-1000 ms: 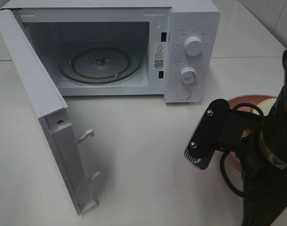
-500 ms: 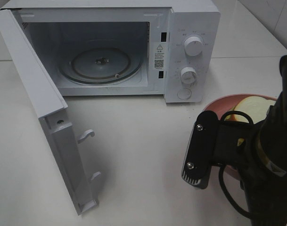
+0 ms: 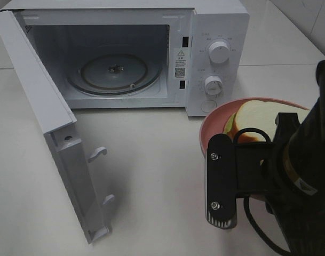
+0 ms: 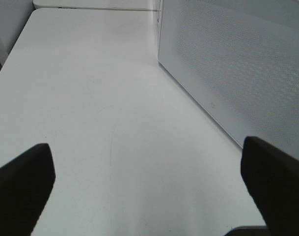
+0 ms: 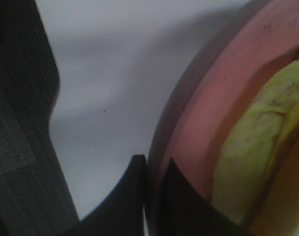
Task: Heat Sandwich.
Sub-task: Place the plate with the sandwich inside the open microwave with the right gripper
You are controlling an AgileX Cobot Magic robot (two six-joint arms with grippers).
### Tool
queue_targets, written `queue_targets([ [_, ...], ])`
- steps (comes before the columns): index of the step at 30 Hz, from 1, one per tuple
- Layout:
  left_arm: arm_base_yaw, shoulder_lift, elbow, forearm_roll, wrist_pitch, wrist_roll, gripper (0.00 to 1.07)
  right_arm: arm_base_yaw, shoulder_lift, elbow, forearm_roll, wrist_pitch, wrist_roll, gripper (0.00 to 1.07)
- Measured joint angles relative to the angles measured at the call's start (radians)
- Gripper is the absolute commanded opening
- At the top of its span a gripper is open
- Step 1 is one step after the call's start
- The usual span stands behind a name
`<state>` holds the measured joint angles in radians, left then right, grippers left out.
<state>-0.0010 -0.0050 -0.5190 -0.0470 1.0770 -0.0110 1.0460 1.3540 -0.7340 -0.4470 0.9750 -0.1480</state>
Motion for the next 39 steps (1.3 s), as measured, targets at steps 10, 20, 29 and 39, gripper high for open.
queue_targets([
  [10, 0.0, 0.0, 0.0, 0.0, 0.0, 0.0, 0.98, 0.0, 0.0, 0.001, -0.001, -0.118, -0.209, 0.01],
  [20, 0.0, 0.0, 0.0, 0.0, 0.0, 0.0, 0.98, 0.0, 0.0, 0.001, -0.001, -0.201, -0.411, 0.01],
  [29, 0.0, 0.0, 0.0, 0.0, 0.0, 0.0, 0.98, 0.0, 0.0, 0.004, -0.009, -0.245, -0.573, 0.02],
  [39, 0.0, 0.0, 0.0, 0.0, 0.0, 0.0, 0.98, -0.019, 0.0, 0.004, 0.003, -0.27, -0.633, 0.02],
])
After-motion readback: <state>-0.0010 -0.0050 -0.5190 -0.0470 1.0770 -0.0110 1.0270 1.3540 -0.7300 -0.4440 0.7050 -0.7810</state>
